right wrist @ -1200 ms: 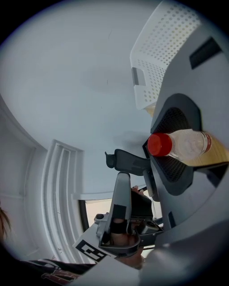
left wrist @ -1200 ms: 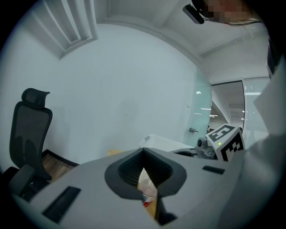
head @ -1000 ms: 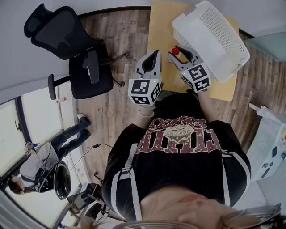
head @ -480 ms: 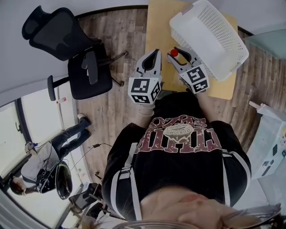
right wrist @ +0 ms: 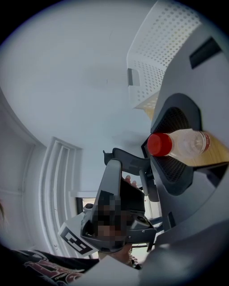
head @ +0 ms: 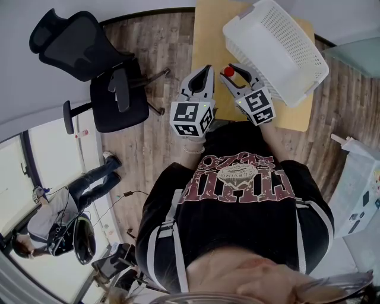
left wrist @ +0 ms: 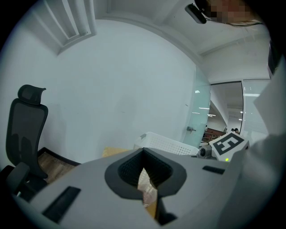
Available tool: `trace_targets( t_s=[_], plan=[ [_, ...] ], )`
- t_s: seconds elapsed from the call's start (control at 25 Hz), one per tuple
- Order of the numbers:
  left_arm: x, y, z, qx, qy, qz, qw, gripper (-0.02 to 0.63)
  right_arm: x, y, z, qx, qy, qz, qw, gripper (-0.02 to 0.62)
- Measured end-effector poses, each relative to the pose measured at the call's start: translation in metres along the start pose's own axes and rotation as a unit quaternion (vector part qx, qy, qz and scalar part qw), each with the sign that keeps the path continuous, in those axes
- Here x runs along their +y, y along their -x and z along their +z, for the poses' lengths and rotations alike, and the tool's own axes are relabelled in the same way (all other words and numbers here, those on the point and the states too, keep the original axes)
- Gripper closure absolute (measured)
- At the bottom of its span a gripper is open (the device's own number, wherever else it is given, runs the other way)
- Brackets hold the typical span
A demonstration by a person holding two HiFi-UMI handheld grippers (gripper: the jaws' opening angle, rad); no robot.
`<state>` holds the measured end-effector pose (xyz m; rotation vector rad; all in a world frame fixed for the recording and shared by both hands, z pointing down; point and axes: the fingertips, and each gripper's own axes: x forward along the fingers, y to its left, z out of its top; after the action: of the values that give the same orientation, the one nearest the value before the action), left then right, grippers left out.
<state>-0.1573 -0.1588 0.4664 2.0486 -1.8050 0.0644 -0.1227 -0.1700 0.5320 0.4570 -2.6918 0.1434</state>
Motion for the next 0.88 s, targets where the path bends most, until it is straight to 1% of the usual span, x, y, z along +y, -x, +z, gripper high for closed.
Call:
trace_targets(
  t_s=[0.36,0.88],
  plan=[
    [-0.0053,0.0025,0.001,-0.004,-0.003,0.001,1.0,0.56,0.0038,0.0038,-0.0024,0.002,0.007,-0.004,1.0,0.439],
    [-0.006,0.0098,0.0076,-0.013,-0.007,0.006,0.9999,0.56,0.0054,0.0049,-0.0037,0.001,-0.006,-0.008,1.0,0.439]
  ],
)
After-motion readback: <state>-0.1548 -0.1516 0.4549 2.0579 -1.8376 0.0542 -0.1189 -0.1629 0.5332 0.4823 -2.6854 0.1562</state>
